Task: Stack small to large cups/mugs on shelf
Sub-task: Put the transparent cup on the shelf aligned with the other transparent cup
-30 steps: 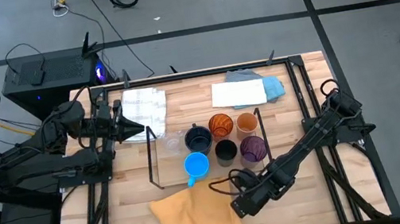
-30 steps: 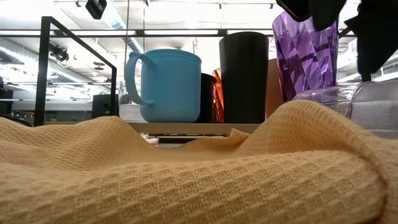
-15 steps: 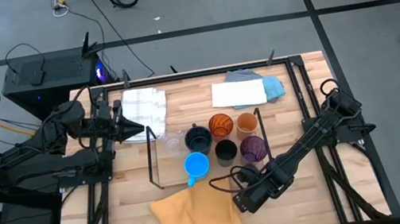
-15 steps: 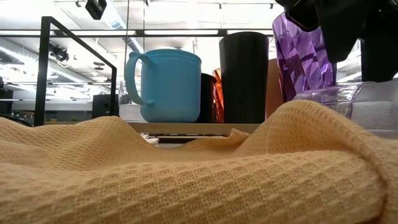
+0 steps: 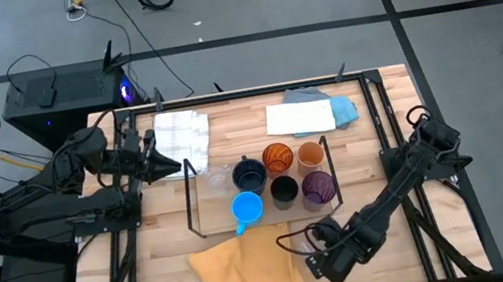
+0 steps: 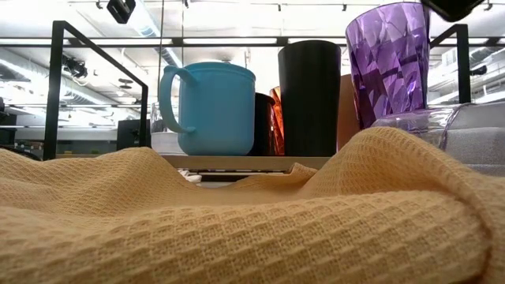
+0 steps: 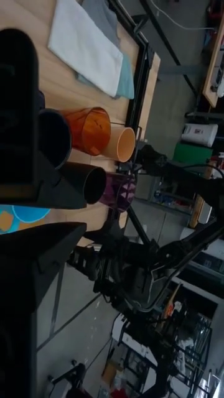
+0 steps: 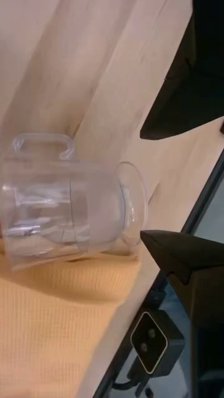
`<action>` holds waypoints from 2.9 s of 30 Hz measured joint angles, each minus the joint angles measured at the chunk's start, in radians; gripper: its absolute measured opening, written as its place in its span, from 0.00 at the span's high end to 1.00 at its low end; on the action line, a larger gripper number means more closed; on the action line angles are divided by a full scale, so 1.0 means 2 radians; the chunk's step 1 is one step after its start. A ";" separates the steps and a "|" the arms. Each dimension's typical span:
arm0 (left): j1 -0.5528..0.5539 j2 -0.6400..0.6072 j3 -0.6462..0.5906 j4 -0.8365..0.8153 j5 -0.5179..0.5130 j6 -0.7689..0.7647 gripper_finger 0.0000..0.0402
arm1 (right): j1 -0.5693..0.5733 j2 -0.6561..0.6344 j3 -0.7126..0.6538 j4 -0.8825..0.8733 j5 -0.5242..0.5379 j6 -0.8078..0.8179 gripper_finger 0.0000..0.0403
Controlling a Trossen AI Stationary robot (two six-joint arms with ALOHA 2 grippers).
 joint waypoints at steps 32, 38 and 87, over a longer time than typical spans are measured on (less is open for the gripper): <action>0.000 0.000 0.000 0.003 0.000 0.006 0.85 | 0.016 0.055 0.000 0.056 -0.011 0.034 0.42; 0.000 0.000 0.000 0.003 -0.002 0.014 0.84 | 0.033 0.055 0.001 0.050 -0.010 0.052 0.45; 0.000 0.043 0.000 0.028 -0.030 0.040 0.84 | 0.053 0.058 0.020 0.030 0.074 0.083 0.98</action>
